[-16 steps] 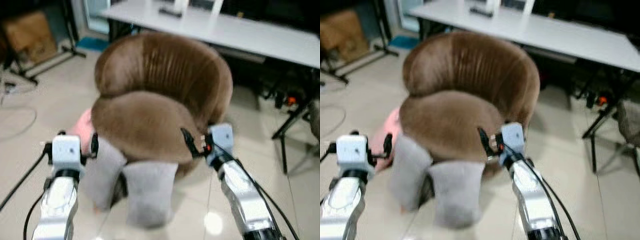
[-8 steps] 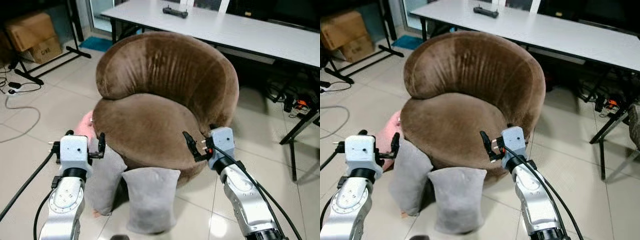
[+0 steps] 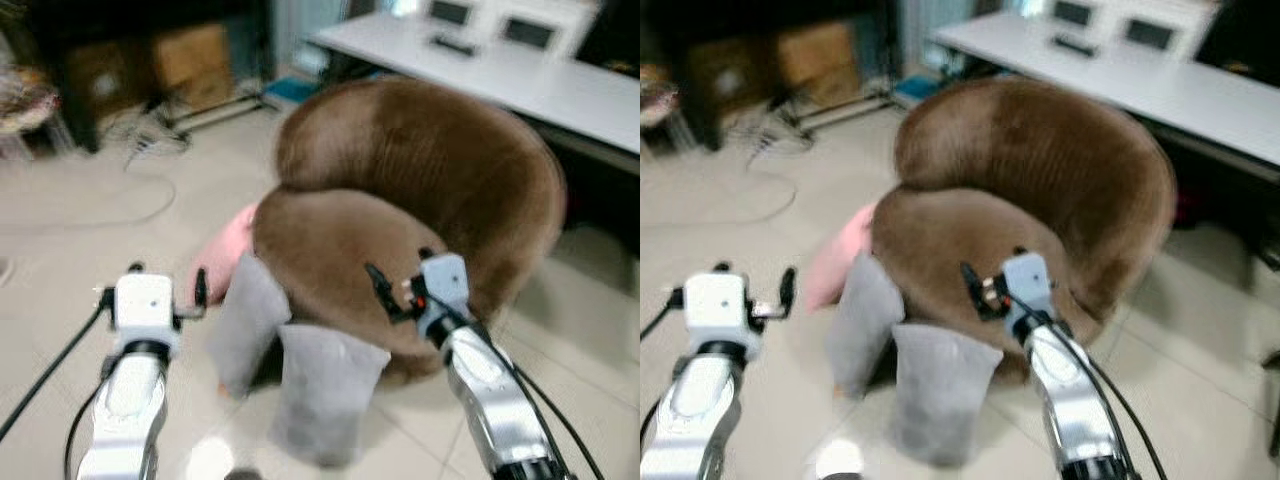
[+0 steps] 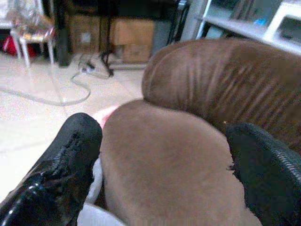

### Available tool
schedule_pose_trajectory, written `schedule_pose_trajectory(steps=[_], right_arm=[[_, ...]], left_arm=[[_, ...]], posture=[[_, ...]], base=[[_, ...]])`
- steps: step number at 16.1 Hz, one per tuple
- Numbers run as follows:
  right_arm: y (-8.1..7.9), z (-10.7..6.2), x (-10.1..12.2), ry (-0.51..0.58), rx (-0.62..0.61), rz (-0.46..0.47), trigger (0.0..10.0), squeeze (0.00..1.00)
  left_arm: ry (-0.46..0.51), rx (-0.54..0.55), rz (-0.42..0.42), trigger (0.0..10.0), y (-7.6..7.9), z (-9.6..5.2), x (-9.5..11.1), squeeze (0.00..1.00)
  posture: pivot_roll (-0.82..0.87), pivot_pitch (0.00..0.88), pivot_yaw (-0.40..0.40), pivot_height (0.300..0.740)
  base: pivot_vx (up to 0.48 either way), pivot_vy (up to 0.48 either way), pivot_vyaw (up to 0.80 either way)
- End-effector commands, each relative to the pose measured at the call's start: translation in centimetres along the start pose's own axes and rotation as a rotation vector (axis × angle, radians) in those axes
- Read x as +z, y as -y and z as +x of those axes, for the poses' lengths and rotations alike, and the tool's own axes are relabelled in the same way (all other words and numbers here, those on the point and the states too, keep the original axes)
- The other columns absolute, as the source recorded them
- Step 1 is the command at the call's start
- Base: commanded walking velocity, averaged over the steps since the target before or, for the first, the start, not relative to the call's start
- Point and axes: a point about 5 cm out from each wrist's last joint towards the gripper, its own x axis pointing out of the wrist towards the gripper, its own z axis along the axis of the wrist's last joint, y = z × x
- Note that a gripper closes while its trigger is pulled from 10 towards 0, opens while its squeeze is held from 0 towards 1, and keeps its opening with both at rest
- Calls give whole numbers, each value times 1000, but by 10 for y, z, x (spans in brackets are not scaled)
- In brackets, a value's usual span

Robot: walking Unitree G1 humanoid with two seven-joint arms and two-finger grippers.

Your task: Move the pillow to the sofa from floor

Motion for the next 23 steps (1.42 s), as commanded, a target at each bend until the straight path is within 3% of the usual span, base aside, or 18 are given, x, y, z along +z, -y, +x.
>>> schedule_pose_trajectory(steps=[1,9,13,16,23], right_arm=[[6,1,5,20,-21,-16,10000,0],[12,1,4,12,-53,-33,10000,0],[11,4,4,9,-44,-53,10000,0],[9,4,4,6,-39,-56,10000,0],[10,4,4,6,-40,-52,10000,0]], left_arm=[[22,-9,-22,10000,3,1,3,0],[50,-20,-39,10000,6,2,6,0],[53,-16,-49,10000,5,1,6,0],[51,-18,-49,10000,4,0,5,0],[43,-10,-54,10000,4,-2,2,0]], posture=[[147,0,-64,740],[144,0,-75,740],[151,0,-80,740],[154,0,-82,740],[159,0,-100,740]], base=[[0,0,0],[0,0,0],[348,0,0],[390,0,800],[382,0,0]])
